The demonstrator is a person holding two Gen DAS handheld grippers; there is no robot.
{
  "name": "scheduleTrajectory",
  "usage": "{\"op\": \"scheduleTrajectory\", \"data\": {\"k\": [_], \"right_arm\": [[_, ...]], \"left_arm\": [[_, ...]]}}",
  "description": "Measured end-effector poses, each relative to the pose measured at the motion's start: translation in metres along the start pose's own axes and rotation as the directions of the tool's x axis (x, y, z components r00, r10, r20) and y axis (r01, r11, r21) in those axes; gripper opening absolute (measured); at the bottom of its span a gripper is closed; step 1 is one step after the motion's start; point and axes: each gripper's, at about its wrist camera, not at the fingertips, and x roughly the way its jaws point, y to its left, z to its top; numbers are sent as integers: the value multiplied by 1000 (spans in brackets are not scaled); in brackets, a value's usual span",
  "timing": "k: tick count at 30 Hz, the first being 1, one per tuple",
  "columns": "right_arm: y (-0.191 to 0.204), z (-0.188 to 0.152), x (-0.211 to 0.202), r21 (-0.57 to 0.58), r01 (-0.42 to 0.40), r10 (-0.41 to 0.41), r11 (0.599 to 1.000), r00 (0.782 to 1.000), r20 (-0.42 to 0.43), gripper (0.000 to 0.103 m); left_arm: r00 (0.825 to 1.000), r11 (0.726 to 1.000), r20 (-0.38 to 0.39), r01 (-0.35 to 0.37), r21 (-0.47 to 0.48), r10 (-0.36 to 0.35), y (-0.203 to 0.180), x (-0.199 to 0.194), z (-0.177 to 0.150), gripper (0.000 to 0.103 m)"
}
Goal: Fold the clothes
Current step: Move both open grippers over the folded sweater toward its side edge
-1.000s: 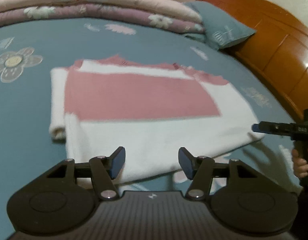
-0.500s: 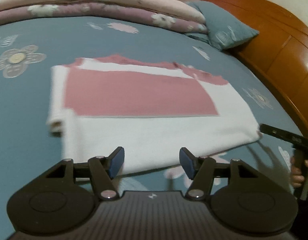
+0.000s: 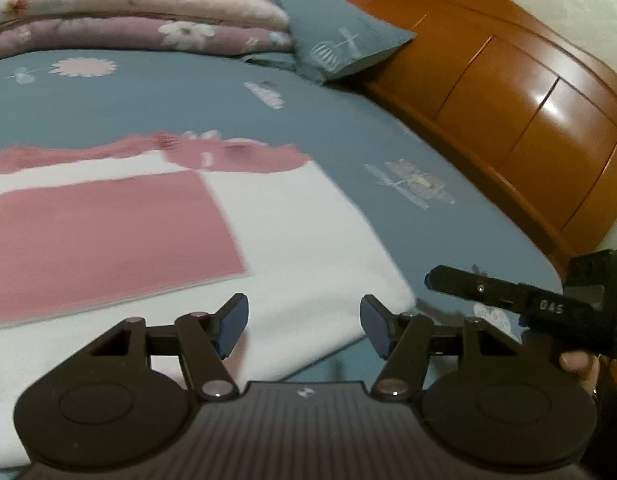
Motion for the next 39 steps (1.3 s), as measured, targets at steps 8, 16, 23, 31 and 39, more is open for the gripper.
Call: {"op": "scheduleTrajectory", "data": {"k": [8,16,23,31,39], "right_arm": [[-7,4,-1,19,-15,14,1000,1000,18,71],[-16,7,-6,48,-8,6,999,999,46,72],[-15,8,-8,19,26,-27,999,998,58,74],[-27,11,-14,64,32,-37,997,996,79,77],[-49,20,-30,152,7,-25,988,993,118,77]], "left_arm": [[997,997,-69,-15,76,20,-11,7,-28,62],[1000,989,-25,-8,150,12,-38,43,5,70],[998,987,-56,-12,158,22,-46,43,-23,71],[999,1000,-51,2,30,-1,-41,54,12,71],[999,998,-51,10,62,-7,-53,71,31,71]]}}
